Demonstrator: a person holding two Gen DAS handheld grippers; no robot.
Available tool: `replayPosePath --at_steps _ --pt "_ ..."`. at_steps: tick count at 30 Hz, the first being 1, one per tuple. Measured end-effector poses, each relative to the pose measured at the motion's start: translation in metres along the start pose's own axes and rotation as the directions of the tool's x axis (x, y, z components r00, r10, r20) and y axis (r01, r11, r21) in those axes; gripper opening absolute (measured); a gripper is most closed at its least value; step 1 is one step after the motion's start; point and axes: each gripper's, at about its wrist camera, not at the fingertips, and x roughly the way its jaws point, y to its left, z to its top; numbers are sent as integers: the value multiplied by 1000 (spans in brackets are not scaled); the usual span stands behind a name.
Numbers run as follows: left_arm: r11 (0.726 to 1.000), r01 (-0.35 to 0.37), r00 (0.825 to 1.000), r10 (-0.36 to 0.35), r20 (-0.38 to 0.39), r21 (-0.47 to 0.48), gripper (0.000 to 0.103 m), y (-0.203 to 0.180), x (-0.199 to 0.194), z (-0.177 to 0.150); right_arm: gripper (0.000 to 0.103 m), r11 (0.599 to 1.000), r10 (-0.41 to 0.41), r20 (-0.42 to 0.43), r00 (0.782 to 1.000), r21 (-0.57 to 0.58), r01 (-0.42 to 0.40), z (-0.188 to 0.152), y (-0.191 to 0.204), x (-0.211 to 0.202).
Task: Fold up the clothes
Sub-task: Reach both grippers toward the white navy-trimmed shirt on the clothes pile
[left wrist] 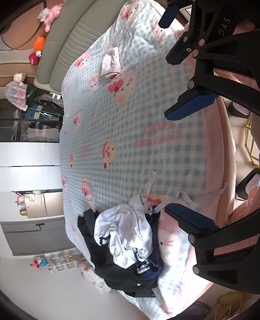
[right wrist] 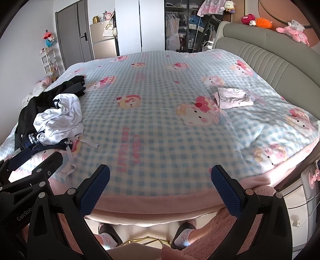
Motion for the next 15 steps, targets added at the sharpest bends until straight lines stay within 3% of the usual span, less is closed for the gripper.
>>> replayPosePath --at_steps 5,9,15 --pt "1000 -4 1000 4 -4 6 87 -2 2 -3 102 1000 12 7 1000 14 -12 3 -5 0" --pt "999 41 999 -41 -27 -2 87 7 14 -1 102 998 37 40 998 -55 -35 2 4 7" --pt "988 104 993 -109 -46 -110 87 44 31 -5 102 979 134 51 990 -165 -123 18 30 19"
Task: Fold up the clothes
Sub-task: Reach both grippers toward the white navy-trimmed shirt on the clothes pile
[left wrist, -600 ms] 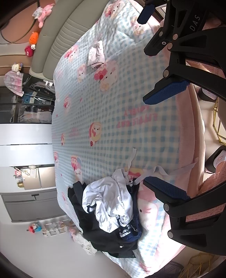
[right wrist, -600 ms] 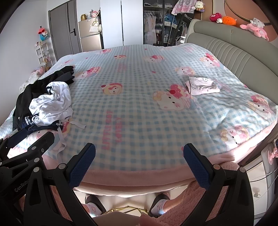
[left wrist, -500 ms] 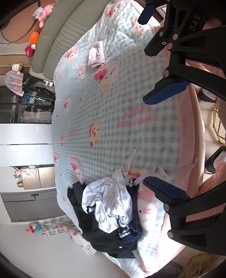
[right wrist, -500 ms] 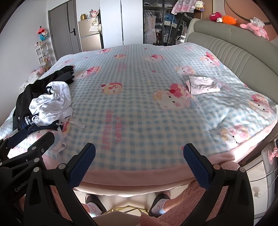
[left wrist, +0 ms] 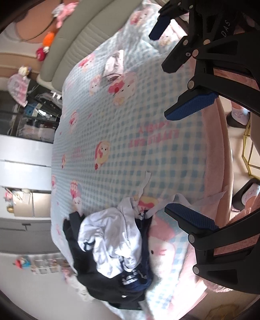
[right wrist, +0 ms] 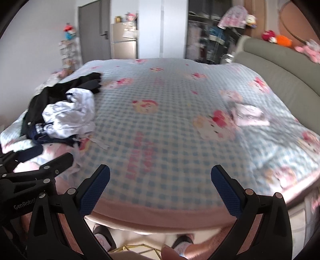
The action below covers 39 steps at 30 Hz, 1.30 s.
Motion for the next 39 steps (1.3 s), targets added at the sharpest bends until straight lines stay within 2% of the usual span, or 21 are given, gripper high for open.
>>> replayPosePath --at_steps 4,6,12,17,21,24,26,28,31,32,33,34,35,37,39 --pt "998 -4 1000 5 22 -61 87 35 7 2 102 993 97 3 995 -70 -96 14 22 22" --pt "994 -26 999 29 24 -108 87 56 16 9 102 987 118 -1 993 -113 -117 22 37 37" --pt "962 -101 993 111 25 -253 87 123 61 32 101 962 185 -64 981 -194 -194 46 83 99" --pt "916 -114 993 117 -18 -384 87 181 118 50 100 952 199 -166 966 -200 -230 62 117 167" --pt "893 -76 997 54 -63 -444 87 206 162 56 97 952 195 -244 950 -184 -243 74 149 226" --pt "880 -23 999 7 -35 -474 87 216 179 54 87 945 195 -273 942 -205 -255 76 170 259" --pt "879 10 1000 -22 -19 -476 81 219 187 52 74 936 199 -310 930 -221 -274 73 183 281" --pt "886 14 999 -26 -19 -463 62 221 194 51 66 930 218 -353 910 -208 -303 70 188 298" --pt "893 -1 999 -16 -34 -450 50 223 202 51 59 926 263 -398 879 -152 -346 67 191 318" --pt "895 1 999 -16 -30 -446 49 221 202 50 49 924 269 -398 877 -151 -351 67 192 320" --pt "901 -8 1000 -4 -26 -433 43 219 201 50 43 922 272 -396 877 -153 -355 67 194 321" --pt "909 -18 1000 9 -22 -417 34 215 199 51 30 918 276 -388 879 -163 -361 67 195 320" --pt "922 -32 999 28 -17 -387 30 209 197 52 18 915 280 -375 884 -174 -364 67 196 317" --pt "939 -34 999 33 -9 -343 18 199 193 55 7 908 297 -349 889 -186 -376 67 195 308" --pt "949 -10 1000 12 4 -317 16 190 190 58 4 903 330 -320 888 -167 -395 70 187 298"
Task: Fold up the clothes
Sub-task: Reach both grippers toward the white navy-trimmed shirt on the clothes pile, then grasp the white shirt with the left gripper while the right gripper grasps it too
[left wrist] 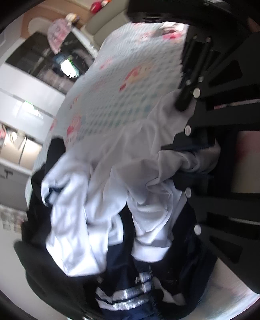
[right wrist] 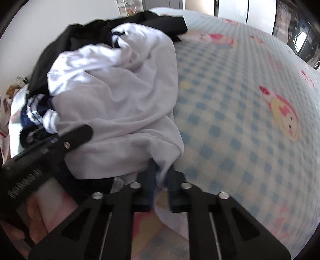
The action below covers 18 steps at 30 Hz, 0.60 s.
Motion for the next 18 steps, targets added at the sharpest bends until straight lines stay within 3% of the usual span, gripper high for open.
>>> replayPosePath --at_steps 4,11,15,18 --pt "998 52 999 -52 -2 38 12 -26 -1 -10 2 1000 -3 77 997 21 2 -3 -9 -25" --pt "976 177 984 -175 -26 125 10 -80 -10 -29 2 994 -106 116 988 -8 108 -13 -34 -69" --pt "964 247 968 -242 -60 100 10 -85 -14 -35 2 998 -56 96 994 34 53 -29 -49 -79" --pt "968 244 967 -239 -84 61 13 -68 -16 -37 14 995 25 57 998 92 -31 -42 -54 -74"
